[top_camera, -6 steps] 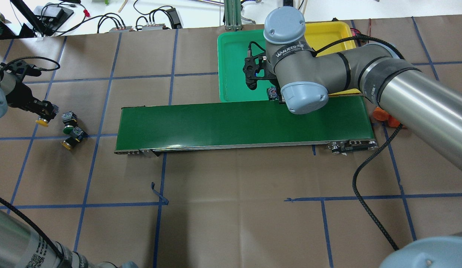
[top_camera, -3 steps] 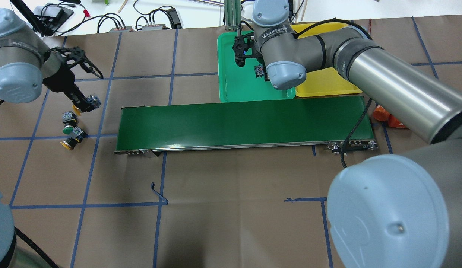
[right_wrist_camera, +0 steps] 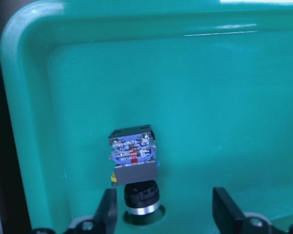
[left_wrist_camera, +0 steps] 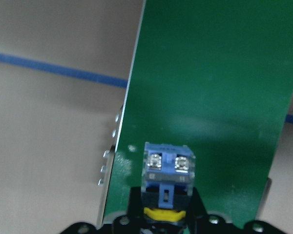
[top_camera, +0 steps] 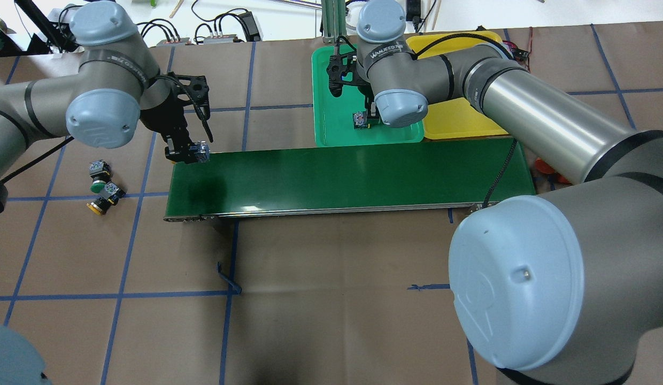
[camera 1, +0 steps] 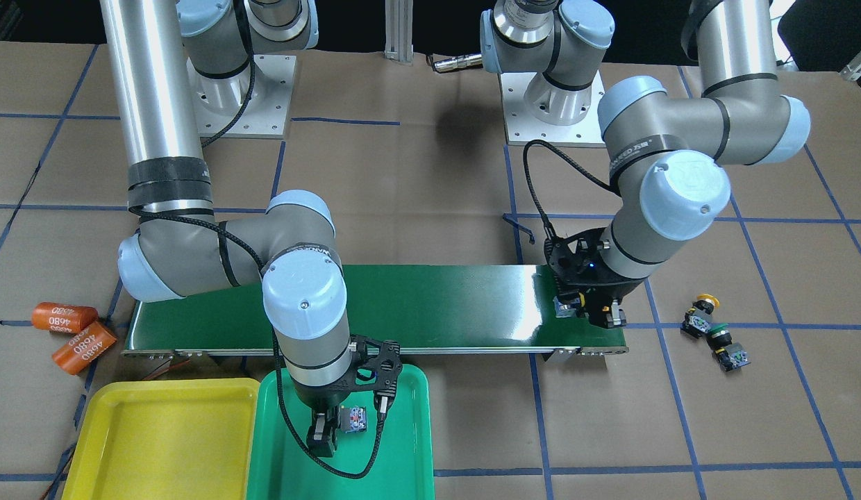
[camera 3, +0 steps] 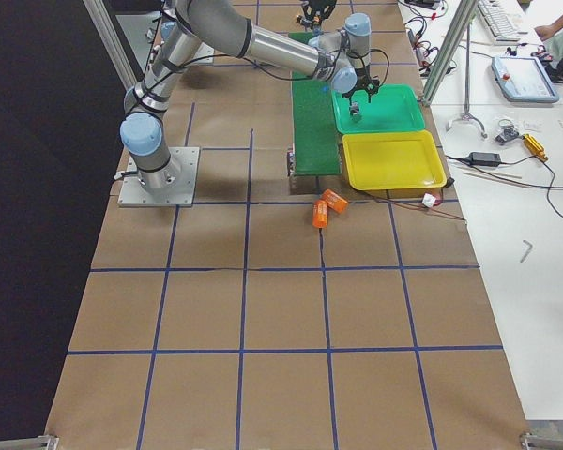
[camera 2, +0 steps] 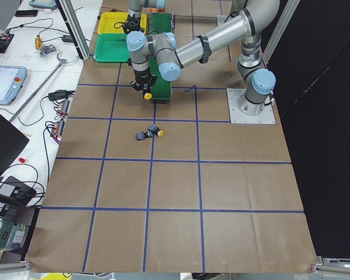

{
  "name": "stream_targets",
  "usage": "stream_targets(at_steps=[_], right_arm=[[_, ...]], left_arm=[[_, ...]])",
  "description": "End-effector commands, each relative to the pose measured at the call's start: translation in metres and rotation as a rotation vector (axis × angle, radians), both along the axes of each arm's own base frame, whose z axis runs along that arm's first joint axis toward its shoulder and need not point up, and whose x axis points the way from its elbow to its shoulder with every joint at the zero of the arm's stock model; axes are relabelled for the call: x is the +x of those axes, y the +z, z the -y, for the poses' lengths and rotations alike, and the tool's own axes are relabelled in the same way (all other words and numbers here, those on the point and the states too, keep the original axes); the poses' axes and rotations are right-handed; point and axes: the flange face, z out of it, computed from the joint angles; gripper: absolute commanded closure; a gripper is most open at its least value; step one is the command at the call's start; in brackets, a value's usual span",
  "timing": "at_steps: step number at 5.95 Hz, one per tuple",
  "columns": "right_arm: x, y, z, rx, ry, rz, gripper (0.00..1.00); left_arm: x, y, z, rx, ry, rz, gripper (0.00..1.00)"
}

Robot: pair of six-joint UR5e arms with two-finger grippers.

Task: Sort buttons by color to trays
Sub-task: 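Place the yellow-cap button on the belt with the left gripper while the right withdraws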

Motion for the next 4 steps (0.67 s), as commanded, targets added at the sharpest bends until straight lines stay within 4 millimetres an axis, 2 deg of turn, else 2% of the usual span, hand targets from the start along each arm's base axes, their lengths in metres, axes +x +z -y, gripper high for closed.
stream_targets(at_steps=[1, 2, 3, 4], right_arm=[[-0.016, 0.056, -0.021, 0.045, -0.017, -0.055, 0.00], [-0.022, 0.088, -0.046, 0.091, -0.018, -0.066, 0.00], [-0.027, 0.123, -0.081, 0.151, -0.010, -0.080, 0.00], [-0.031, 0.140, -0.102, 0.157, -0.011, -0.077, 0.00]], left_arm=[[-0.021, -0.020, -0.023, 0.025, -0.093, -0.005, 0.96], [-0.021, -0.029, -0.021, 0.033, -0.087, -0.004, 0.91], [-0.019, -0.035, -0.010, -0.033, -0.097, -0.007, 0.12], [-0.010, -0.027, -0.006, -0.054, -0.067, 0.001, 0.09]])
